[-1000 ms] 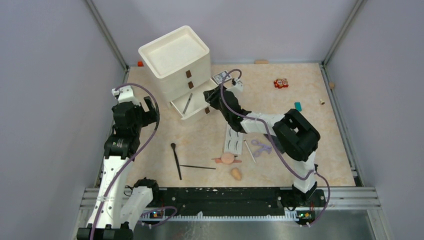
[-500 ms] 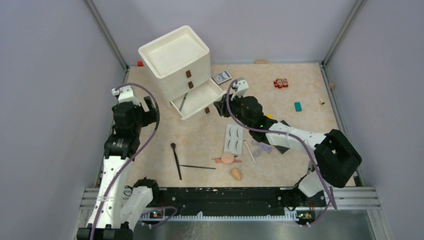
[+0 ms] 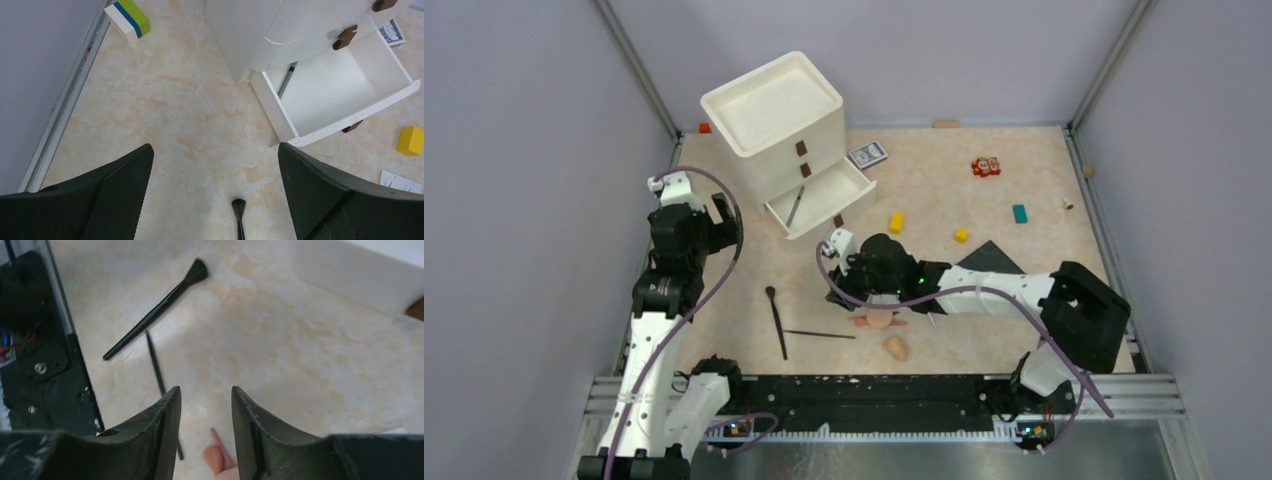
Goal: Organize the makeup
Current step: Pick up the makeup brush from the center of the board.
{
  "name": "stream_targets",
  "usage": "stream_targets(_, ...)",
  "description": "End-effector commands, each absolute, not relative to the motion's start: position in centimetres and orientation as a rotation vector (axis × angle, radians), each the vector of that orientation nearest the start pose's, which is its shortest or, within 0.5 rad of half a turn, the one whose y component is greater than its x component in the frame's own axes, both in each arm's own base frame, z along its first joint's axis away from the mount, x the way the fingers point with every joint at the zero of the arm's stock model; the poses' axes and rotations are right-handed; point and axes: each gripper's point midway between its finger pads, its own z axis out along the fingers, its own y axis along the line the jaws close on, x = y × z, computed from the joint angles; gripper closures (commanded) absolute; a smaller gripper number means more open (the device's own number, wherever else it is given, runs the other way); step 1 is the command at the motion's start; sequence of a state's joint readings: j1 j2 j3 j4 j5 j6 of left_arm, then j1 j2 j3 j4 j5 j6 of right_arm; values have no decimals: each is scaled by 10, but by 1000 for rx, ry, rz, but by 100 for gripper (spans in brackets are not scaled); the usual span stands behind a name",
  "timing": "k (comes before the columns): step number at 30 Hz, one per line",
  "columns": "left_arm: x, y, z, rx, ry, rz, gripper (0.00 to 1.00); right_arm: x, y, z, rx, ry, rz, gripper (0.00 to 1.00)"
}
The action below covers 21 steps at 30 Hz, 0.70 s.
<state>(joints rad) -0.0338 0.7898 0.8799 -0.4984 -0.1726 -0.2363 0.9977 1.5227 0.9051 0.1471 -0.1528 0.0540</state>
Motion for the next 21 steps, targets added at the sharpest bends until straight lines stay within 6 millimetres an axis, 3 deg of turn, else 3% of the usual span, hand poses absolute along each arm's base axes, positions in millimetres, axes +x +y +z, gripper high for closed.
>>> stream_targets(1,290,11,257,-312,1909,-18,1,167,418,118,-1288,1817,916,59)
stream_targets(7,290,10,256,-307,1912,-24,1,138,437,74,-1494,1868,822,61)
stream_targets(11,290,9,255,-307,1914,-25,1,137,438,50,-1569,1908,724,62)
stream_targets(21,290,10,256,-308,1912,-23,1,136,427,25,-1655,1960,610,64)
